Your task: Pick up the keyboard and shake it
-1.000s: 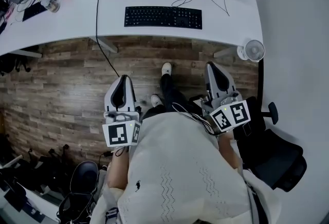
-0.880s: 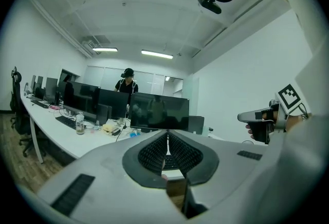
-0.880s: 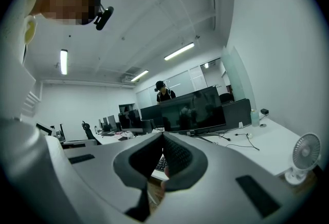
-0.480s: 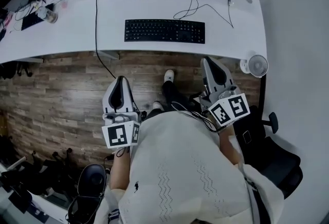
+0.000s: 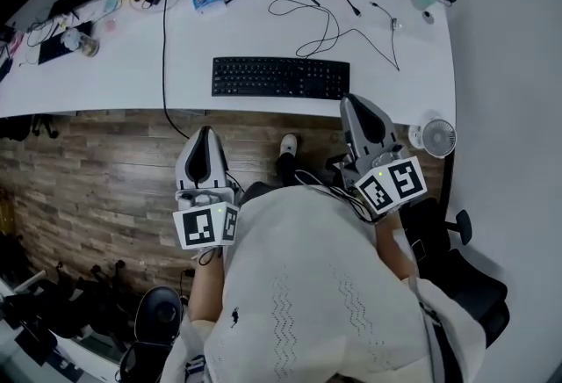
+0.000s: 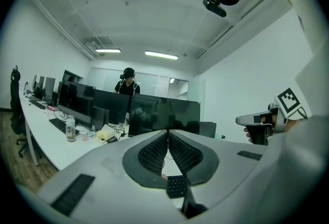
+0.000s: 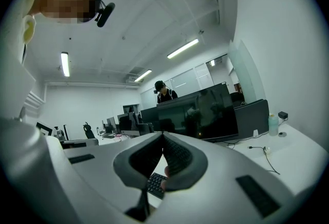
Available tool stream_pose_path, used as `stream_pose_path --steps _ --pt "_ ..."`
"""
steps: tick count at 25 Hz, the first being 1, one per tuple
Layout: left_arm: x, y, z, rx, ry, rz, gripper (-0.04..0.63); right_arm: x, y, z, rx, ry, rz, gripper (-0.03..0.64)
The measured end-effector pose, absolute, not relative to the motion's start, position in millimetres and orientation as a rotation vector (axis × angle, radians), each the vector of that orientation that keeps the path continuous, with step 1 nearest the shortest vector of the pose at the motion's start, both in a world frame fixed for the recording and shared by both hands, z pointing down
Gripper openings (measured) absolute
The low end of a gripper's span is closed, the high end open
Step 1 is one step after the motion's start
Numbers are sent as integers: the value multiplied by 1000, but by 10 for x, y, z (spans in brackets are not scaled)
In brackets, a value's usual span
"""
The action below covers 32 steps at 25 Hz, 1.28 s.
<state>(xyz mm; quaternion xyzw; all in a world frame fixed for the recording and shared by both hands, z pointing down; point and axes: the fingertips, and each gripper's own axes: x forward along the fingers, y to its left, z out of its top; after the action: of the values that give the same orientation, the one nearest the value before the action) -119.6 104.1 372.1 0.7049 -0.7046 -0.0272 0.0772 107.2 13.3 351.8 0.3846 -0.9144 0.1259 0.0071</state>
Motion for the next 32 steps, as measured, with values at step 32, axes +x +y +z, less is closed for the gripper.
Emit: stream_pose_path --steps 32 --pt "-1011 -201 3875 2223 -1959 -9 20 1357 -850 3591 1381 -2821 485 2"
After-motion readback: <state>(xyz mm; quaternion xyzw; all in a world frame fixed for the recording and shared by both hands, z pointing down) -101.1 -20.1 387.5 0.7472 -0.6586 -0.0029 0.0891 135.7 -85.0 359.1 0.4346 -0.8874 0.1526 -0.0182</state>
